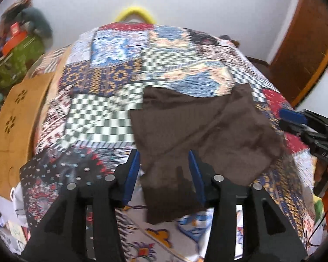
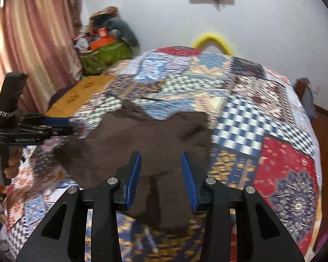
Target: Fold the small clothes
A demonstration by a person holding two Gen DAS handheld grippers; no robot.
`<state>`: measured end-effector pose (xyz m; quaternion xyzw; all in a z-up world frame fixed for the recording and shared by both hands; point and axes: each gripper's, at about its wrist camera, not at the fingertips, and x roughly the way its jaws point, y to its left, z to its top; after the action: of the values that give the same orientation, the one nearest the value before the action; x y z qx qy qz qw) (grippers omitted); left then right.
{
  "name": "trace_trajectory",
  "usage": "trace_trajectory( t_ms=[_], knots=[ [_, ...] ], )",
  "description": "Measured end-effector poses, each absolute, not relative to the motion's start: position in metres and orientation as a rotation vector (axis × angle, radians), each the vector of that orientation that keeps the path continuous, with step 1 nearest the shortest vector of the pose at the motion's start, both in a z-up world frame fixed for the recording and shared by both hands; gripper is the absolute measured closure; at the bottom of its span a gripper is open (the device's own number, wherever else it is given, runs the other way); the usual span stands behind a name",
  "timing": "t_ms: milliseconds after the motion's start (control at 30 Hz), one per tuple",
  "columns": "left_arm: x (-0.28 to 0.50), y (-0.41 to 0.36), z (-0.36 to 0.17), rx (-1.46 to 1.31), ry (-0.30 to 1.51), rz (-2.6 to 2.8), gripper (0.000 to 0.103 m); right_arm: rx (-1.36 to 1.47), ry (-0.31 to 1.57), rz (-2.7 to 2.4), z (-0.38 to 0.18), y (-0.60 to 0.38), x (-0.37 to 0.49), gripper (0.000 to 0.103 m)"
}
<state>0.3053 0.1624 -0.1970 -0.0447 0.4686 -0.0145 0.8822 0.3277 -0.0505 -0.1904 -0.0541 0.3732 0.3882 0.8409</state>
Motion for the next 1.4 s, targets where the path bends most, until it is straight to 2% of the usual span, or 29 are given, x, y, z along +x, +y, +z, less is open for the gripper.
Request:
trace_trajectory(
  t_ms=[133,300,367,433,600,667,733,800,933,1300,1367,1400],
  knots=[
    [0.309,0.137,-0.21,-0.039,0.989,-0.051,0.049,-0.145,0.812,0.892,-0.202,-0.018,0.319,0.068],
    [0.308,0.131,-0.242,0.005,1.048,-0.026,0.049,-0.181,0.888,0.903,-0.234,0.002,0.319,0.068],
    [0.304,0.135,-0.249,0.04,1.057,0.004,0.048,-0.183,0.911,0.894,-0.242,-0.002,0.32,0.068],
    [0.297,0.146,-0.25,0.023,1.046,0.013,0.041,-0.157,0.922,0.885,-0.243,-0.014,0.321,0.068],
    [0.283,0.176,-0.246,-0.048,1.055,0.041,0.037,-0.127,0.953,0.826,-0.241,-0.051,0.32,0.068],
    [0.281,0.187,-0.245,-0.08,1.063,0.068,0.034,-0.124,0.953,0.796,-0.238,-0.062,0.32,0.065],
    [0.282,0.197,-0.244,-0.12,1.075,0.099,0.033,-0.117,0.943,0.769,-0.233,-0.071,0.321,0.052],
    [0.286,0.204,-0.242,-0.172,1.078,0.097,0.033,-0.114,0.934,0.739,-0.23,-0.076,0.324,0.043],
    [0.303,0.205,-0.246,-0.242,1.095,0.051,0.03,-0.101,0.946,0.723,-0.229,-0.073,0.338,0.042],
    [0.357,0.205,-0.271,-0.354,1.113,-0.026,0.029,0.004,0.982,0.774,-0.248,-0.045,0.378,0.039],
    [0.361,0.199,-0.269,-0.319,1.1,-0.038,0.036,0.03,0.985,0.777,-0.25,-0.043,0.384,0.04],
    [0.361,0.195,-0.267,-0.31,1.093,-0.057,0.048,0.043,0.987,0.775,-0.25,-0.042,0.386,0.043]
  ],
)
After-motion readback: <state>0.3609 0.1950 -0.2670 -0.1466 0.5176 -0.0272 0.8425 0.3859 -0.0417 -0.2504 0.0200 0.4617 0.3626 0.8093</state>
